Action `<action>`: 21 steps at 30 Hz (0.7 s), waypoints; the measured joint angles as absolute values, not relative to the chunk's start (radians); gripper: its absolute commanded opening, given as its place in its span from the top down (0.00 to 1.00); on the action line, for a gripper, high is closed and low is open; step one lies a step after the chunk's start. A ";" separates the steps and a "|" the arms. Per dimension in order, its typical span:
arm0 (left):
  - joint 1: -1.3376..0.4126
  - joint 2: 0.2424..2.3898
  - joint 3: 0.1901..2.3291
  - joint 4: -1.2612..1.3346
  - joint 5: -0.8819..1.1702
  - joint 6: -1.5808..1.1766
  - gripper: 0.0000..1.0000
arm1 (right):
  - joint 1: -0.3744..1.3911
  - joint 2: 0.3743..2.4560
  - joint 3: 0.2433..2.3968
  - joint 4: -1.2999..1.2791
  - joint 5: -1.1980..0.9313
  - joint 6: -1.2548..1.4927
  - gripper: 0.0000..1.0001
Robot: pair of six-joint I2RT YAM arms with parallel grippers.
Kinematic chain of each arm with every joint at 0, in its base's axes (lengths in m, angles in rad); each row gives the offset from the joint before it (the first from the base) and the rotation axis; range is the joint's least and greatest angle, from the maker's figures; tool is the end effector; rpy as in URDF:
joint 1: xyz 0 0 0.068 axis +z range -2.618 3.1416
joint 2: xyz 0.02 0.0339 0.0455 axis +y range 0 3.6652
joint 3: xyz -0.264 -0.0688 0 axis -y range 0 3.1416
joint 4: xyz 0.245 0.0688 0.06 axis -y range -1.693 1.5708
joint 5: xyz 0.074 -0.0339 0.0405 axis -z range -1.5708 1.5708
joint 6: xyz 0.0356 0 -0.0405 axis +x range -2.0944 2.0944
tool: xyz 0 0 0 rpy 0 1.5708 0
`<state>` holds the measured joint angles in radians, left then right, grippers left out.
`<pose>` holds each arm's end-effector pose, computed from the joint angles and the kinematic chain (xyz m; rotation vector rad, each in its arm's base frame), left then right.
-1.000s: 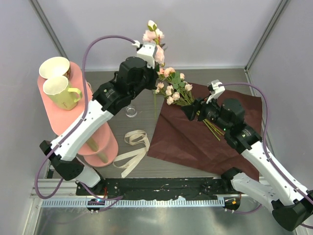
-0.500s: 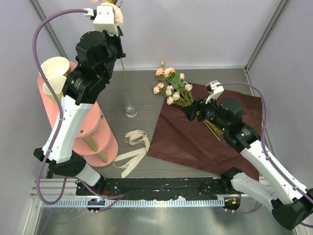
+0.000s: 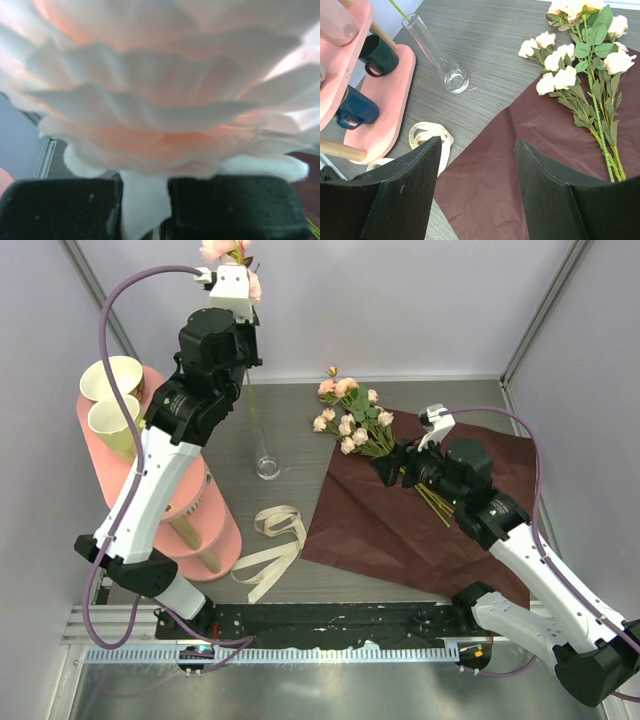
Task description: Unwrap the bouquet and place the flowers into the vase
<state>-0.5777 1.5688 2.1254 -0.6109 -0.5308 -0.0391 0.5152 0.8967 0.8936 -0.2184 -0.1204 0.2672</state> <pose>0.2614 -0.1489 0.5522 0.0280 1.6176 -0.0446 0.1781 0.1057 0.3550 -0.3154 1.8135 0.6632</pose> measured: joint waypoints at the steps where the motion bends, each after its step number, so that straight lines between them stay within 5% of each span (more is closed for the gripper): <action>1: -0.575 1.569 2.117 -0.611 -0.531 -0.039 1.00 | 0.515 0.897 0.894 -0.218 -0.120 0.267 0.34; 21: -0.546 1.525 1.784 -0.437 -0.517 -0.104 1.00 | 0.515 0.897 0.892 -0.218 -0.115 0.267 0.34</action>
<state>-0.5457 1.5246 1.7836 -0.4366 -0.5167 -0.1036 0.5152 0.8974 0.8917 -0.2184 -0.1154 0.2668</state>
